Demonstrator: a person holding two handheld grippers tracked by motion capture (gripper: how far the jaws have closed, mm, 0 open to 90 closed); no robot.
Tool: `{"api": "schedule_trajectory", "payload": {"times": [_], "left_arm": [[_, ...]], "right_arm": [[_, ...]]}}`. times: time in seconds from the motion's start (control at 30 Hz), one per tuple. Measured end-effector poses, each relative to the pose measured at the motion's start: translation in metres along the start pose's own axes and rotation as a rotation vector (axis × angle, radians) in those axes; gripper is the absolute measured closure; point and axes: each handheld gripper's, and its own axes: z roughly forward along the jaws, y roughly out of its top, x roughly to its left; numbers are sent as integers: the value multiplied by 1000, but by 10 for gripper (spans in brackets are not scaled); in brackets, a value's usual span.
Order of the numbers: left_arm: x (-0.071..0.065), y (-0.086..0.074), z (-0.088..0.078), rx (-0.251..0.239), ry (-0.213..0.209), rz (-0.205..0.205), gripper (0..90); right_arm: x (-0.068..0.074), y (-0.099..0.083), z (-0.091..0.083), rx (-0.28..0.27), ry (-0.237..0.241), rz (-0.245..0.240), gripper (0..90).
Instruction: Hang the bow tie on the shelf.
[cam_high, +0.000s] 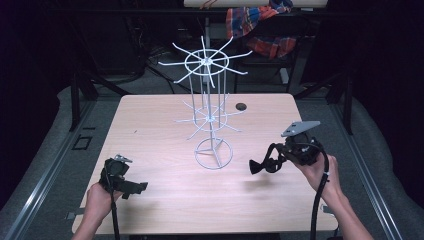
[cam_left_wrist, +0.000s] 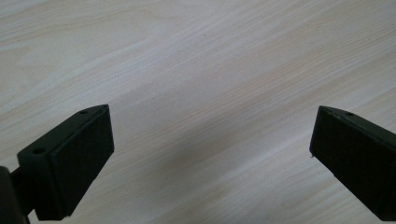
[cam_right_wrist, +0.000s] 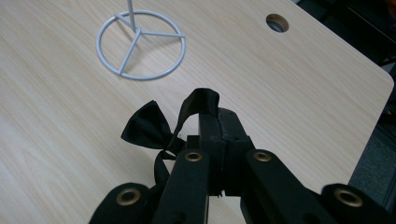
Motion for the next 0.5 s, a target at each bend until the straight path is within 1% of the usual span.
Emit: {"api": "schedule_trajectory", "payload": {"times": [0.03, 0.1, 0.17, 0.27, 0.43, 0.5], "left_arm": [[0, 0, 0, -1, 1, -2, 0], [1, 0, 0, 4, -1, -1, 0], [1, 0, 0, 4, -1, -1, 0], [0, 0, 0, 3, -3, -2, 0], [1, 0, 0, 5, -3, 2, 0], [1, 0, 1, 6, -3, 1, 0]], "right_arm": [[1, 1, 1, -8, 0, 3, 900], [1, 5, 3, -4, 2, -5, 900], [1, 5, 4, -10, 5, -2, 900], [1, 9, 7, -7, 10, -9, 900], [1, 11, 8, -5, 12, -12, 900], [1, 12, 9, -14, 15, -9, 900]]}}
